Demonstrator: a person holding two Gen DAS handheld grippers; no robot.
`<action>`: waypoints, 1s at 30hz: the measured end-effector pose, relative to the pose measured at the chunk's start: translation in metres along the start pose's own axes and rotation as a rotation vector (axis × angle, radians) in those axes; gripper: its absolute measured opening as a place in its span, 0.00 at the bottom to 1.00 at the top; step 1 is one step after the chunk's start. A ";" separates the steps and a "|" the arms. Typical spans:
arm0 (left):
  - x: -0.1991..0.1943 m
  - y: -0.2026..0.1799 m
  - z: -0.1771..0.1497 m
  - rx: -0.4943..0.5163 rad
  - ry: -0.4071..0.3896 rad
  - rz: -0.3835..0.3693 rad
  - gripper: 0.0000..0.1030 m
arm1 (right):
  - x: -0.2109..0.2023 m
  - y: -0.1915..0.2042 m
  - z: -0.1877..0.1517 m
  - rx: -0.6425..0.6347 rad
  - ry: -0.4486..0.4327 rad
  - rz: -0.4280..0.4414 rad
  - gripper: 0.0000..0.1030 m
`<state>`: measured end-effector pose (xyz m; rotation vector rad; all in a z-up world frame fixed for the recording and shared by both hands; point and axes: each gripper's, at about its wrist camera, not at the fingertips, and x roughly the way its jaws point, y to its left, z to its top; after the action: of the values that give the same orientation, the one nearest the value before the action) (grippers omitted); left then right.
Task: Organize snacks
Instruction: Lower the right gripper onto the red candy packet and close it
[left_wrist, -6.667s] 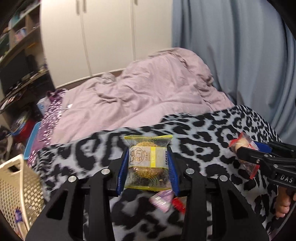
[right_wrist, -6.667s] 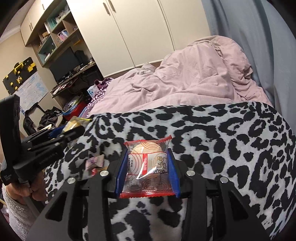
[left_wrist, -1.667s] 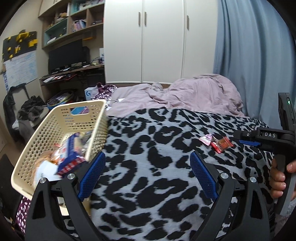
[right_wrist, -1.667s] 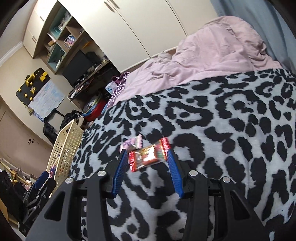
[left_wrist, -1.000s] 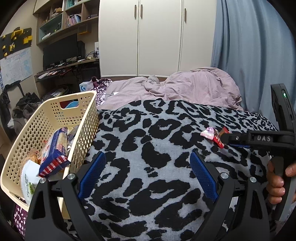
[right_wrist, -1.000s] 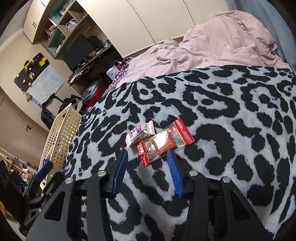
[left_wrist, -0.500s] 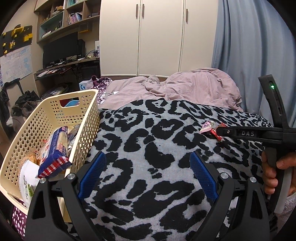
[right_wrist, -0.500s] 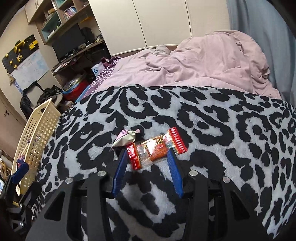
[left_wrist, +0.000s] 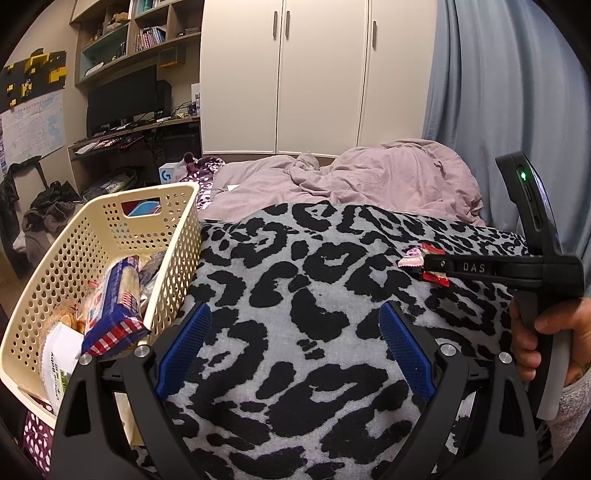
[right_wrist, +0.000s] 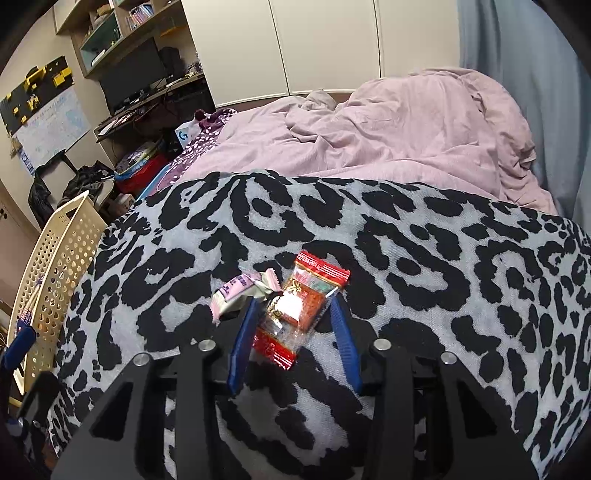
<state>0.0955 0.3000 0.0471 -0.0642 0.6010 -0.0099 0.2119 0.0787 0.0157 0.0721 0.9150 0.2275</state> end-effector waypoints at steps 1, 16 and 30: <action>-0.001 -0.001 0.001 0.004 -0.002 0.000 0.91 | -0.001 -0.001 -0.001 0.003 0.000 0.004 0.37; 0.019 -0.040 0.032 0.093 -0.008 -0.017 0.91 | -0.011 -0.015 -0.006 0.020 0.002 0.070 0.31; 0.026 -0.024 0.024 0.050 0.007 -0.018 0.91 | 0.002 0.022 -0.005 -0.090 -0.006 -0.034 0.46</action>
<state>0.1305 0.2772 0.0541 -0.0212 0.6067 -0.0422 0.2056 0.1006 0.0150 -0.0260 0.8978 0.2370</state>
